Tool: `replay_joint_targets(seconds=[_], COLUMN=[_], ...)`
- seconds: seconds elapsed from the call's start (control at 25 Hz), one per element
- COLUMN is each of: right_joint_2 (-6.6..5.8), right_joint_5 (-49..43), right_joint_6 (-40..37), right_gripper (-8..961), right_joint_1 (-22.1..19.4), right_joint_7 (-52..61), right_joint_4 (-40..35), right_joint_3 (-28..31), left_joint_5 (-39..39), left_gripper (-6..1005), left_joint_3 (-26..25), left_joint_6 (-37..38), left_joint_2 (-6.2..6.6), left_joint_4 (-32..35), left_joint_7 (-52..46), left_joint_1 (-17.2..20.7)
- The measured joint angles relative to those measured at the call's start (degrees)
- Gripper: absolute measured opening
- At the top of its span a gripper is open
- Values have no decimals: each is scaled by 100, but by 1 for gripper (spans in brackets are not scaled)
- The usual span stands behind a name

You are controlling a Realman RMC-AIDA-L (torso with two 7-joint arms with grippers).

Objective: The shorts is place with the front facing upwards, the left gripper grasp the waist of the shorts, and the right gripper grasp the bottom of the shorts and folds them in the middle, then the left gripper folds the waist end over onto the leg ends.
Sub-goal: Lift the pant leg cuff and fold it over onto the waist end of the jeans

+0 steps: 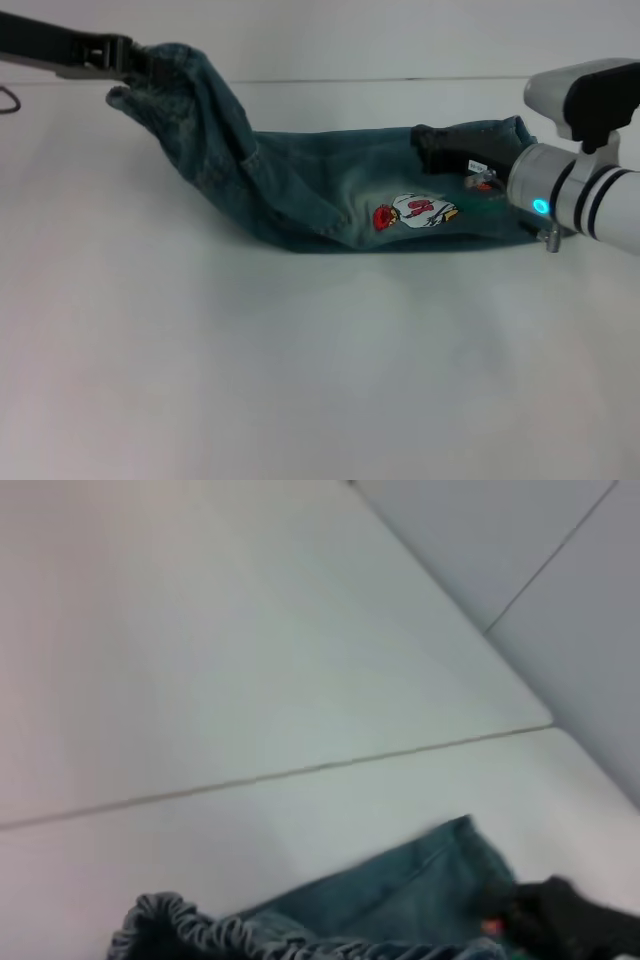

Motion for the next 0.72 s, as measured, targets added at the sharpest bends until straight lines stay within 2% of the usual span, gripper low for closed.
replay_joint_targets(seconds=[0.44,0.72], right_joint_2=[61,69], right_joint_5=[72,31], right_joint_6=[387,392], right_gripper=[7,7], right_joint_1=[579,978], right_joint_7=[-890,-1841], right_joint_4=[660,1445], right_joint_3=[32,550], left_joint_5=[-940,-1374], left_gripper=[53,53], left_joint_3=[-25,6], left_joint_6=[516,787], left_joint_2=[201,254], left_joint_4=[0,0], left_joint_7=[-164,-250], left_joint_1=[-308,-389])
